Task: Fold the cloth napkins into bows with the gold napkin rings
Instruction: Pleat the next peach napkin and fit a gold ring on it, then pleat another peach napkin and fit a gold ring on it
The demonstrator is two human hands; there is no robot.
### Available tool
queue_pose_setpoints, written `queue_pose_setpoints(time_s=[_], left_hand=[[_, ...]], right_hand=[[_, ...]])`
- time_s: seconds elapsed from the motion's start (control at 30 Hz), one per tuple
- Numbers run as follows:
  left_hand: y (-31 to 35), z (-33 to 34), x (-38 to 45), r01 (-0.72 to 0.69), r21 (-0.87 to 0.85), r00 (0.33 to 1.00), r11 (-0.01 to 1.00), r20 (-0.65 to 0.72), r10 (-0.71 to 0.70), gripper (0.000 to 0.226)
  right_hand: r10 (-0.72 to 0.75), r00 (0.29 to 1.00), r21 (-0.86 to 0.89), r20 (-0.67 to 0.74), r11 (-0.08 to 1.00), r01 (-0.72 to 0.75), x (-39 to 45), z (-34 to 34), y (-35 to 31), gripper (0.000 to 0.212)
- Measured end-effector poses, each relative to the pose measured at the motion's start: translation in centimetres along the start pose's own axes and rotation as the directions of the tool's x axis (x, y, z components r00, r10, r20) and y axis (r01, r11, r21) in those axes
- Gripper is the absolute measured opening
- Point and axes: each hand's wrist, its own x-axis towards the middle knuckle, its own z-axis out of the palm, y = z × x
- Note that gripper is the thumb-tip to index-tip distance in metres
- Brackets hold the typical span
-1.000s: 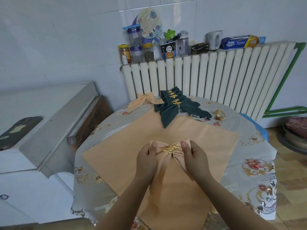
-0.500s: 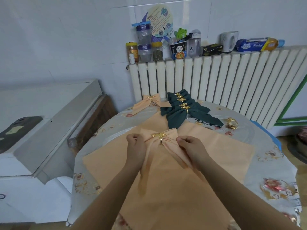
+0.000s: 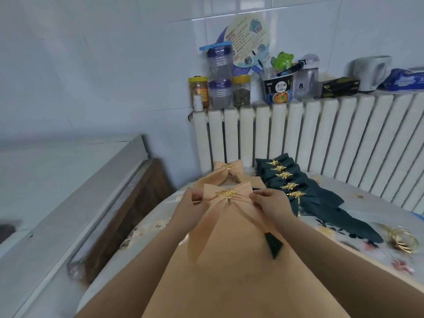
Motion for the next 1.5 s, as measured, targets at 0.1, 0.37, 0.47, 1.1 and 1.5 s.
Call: queue_pose_setpoints(time_s=[0.1, 0.37, 0.47, 1.1, 1.5], left_hand=[[-0.3, 0.2, 4.2, 0.013, -0.049, 1.0, 0.999, -0.025, -0.014, 0.028], [-0.6, 2.6, 15.5, -0.024, -0.048, 0.988, 0.999, -0.153, 0.017, 0.03], [-1.2, 3.8, 18.2, -0.026, -0.005, 0.987, 1.0, -0.157, 0.025, 0.038], [-6.0, 8.6, 21.2, -0.058, 0.591, 0.988, 0.805, -0.08, 0.13, 0.045], [-0.8, 8.0, 8.4, -0.2, 0.727, 0.963, 0.657, 0.023, 0.268, 0.059]], right_hand=[[-0.038, 0.999, -0.056, -0.016, 0.998, 0.037, 4.7, 1.7, -0.5, 0.018], [-0.077, 0.997, -0.157, -0.02, 0.985, 0.073, 16.3, 5.6, -1.5, 0.034], [-0.087, 0.996, -0.187, 0.012, 0.978, 0.088, 18.8, 6.5, -0.8, 0.039], [-0.284, 0.958, -0.764, 0.038, 0.61, 0.211, 21.0, 8.7, 5.3, 0.055], [-0.396, 0.893, -0.824, 0.213, 0.419, 0.381, 7.8, 4.6, 3.0, 0.046]])
